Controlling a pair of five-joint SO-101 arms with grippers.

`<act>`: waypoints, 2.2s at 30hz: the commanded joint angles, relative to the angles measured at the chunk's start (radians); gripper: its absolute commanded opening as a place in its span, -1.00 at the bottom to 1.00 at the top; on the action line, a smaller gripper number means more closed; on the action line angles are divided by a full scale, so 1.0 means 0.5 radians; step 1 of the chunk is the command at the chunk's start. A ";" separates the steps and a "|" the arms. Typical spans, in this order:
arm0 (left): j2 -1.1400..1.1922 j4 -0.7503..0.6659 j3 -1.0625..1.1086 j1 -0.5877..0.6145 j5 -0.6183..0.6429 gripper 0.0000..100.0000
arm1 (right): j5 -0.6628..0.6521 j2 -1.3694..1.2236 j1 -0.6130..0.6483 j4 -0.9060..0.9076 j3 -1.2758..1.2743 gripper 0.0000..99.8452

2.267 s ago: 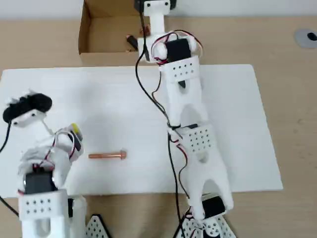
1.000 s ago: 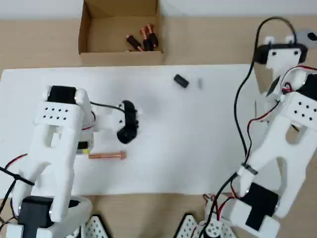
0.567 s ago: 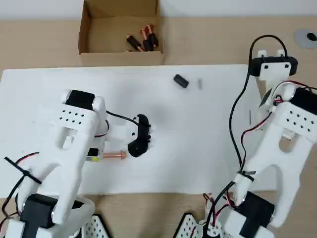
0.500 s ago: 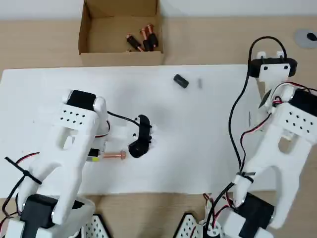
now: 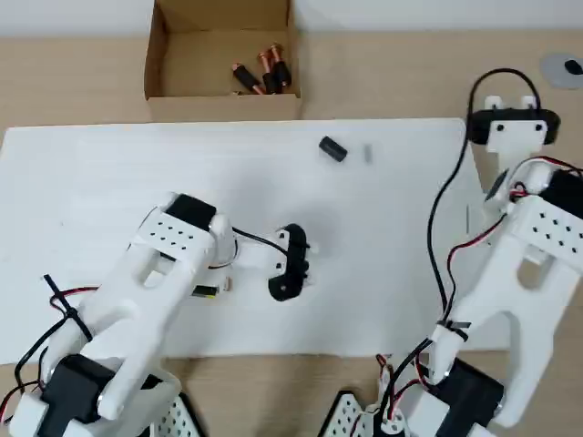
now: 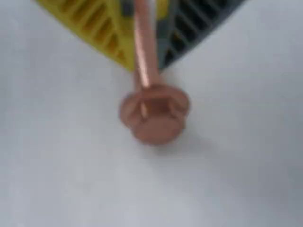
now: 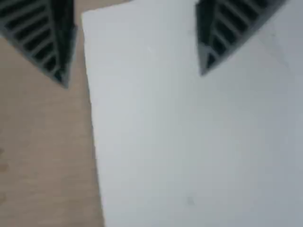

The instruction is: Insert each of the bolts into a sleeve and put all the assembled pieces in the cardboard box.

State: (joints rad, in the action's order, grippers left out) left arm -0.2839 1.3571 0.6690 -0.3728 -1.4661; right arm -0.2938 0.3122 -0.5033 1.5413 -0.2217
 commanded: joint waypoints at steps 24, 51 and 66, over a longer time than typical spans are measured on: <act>-0.026 -0.509 0.224 0.037 0.758 -0.92 | -0.126 0.456 -0.180 0.080 -0.005 -0.56; -0.035 0.786 -0.807 0.396 2.090 -0.86 | -0.138 0.269 -0.100 0.046 -0.002 -0.56; -1.284 0.233 -0.187 0.562 2.885 -0.86 | -0.252 0.008 1.030 -0.666 -0.005 -0.56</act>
State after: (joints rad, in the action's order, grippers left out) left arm -0.8454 1.5228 0.4066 -0.1028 -0.0560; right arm -0.4120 0.3598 -0.0292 1.2697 -0.2263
